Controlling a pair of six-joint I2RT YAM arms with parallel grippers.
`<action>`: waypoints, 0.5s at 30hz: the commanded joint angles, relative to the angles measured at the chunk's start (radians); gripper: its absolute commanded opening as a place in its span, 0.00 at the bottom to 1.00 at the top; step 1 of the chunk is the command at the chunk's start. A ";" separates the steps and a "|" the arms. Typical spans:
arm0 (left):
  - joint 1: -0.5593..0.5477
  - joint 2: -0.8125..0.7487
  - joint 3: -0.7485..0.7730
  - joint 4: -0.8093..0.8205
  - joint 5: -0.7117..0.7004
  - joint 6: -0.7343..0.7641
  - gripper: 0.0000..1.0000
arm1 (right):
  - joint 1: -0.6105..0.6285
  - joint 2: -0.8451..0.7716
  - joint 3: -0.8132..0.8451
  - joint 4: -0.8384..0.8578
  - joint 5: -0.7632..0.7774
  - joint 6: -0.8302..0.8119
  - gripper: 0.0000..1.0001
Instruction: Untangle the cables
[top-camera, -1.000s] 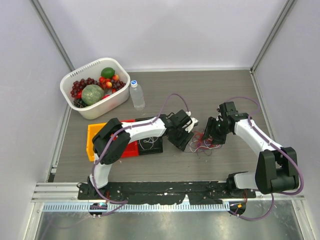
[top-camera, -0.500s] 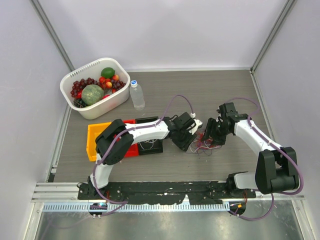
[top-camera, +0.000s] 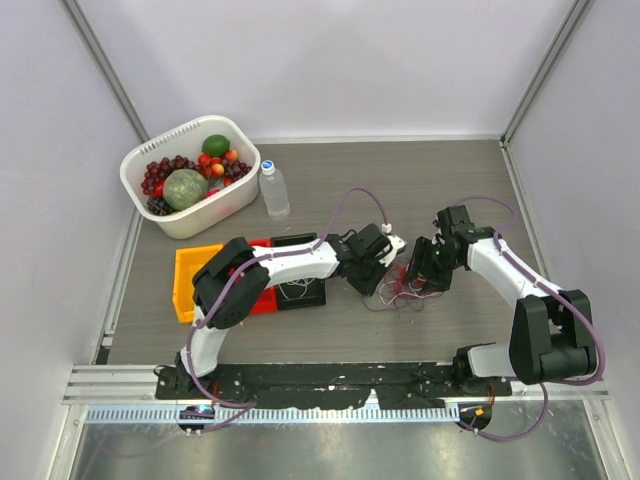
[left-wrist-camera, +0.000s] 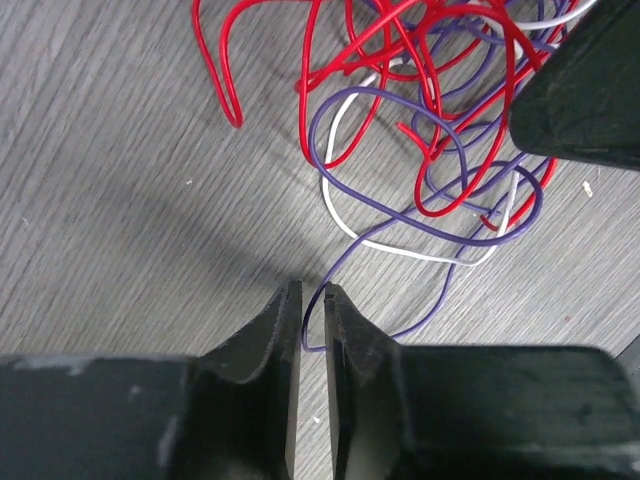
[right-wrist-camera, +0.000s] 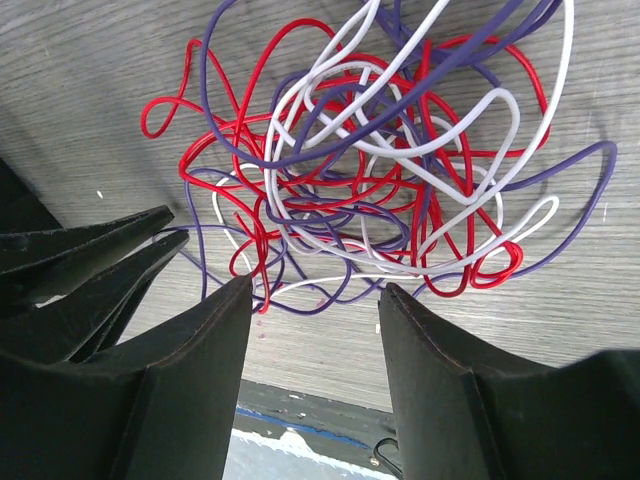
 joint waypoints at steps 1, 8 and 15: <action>-0.002 -0.031 -0.017 0.026 0.016 -0.001 0.13 | 0.004 0.008 0.027 0.008 0.008 -0.024 0.59; -0.003 -0.166 -0.029 -0.001 0.050 -0.021 0.00 | 0.024 0.015 0.022 0.034 -0.019 -0.028 0.61; -0.005 -0.319 -0.019 -0.021 0.128 -0.004 0.00 | 0.074 0.058 0.022 0.085 0.027 0.025 0.63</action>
